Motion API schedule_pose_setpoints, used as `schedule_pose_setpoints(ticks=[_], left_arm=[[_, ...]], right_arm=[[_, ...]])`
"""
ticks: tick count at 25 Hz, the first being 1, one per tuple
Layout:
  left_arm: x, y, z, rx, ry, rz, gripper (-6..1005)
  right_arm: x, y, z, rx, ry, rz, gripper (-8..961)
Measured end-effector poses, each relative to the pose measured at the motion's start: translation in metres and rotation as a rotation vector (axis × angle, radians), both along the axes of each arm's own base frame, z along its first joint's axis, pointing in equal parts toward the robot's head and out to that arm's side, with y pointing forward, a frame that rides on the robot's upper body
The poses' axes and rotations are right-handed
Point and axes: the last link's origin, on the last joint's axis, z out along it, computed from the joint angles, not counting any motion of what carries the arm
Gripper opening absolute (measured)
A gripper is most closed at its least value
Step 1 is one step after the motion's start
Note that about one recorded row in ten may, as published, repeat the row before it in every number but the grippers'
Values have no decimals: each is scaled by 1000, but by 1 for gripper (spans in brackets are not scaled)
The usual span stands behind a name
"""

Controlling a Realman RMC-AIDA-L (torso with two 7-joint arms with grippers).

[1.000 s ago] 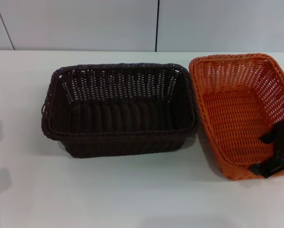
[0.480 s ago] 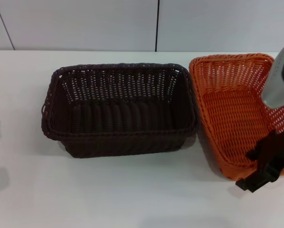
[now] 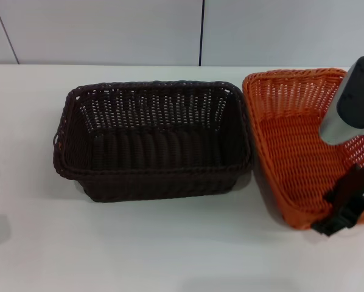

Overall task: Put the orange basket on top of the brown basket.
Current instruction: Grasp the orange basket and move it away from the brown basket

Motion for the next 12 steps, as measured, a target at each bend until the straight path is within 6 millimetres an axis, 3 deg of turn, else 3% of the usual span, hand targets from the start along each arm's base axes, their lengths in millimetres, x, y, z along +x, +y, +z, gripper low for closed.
schedule_pose_setpoints(ticks=[8,12], left_arm=[[-5,-2,1,-3,9,17,712],[-8,-3,0,-5,-3,20,712]], right_arm=[[-11,4,5,52,4,47,661],[-11,5,2,54,-3,47,395]])
